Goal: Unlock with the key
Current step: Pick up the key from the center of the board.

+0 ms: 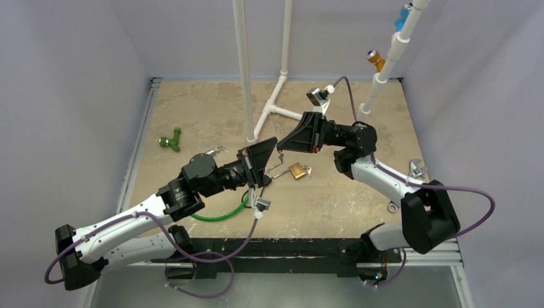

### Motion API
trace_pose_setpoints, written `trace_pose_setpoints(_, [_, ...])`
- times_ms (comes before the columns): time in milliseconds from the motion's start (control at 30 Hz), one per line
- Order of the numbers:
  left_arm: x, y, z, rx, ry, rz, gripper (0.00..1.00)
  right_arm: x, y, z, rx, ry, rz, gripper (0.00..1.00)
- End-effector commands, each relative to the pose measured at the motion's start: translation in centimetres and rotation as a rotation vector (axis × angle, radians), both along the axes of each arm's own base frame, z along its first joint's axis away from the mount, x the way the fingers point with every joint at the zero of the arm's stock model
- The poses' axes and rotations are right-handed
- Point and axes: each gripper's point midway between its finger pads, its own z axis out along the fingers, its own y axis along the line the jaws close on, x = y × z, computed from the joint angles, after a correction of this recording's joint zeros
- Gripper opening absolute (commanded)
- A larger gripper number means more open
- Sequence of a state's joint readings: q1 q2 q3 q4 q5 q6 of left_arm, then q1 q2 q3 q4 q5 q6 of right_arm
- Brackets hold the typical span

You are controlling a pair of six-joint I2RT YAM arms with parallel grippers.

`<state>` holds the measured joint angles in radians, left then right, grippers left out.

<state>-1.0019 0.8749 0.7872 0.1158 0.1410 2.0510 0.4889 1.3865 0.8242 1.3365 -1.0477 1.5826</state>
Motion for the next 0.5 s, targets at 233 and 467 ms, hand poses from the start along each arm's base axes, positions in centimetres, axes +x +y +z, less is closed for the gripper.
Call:
trace_pose_setpoints(233, [-0.39,0.49,2.06,0.024,-0.181,0.026,0.00,-1.25,-0.41,0.85,0.009,-0.054,0.010,0.00])
trace_pose_setpoints(467, [-0.45,0.53,1.69,0.028,-0.181,0.024,0.00,-1.79,-0.63,1.29,0.021,-0.052,0.040,0.00])
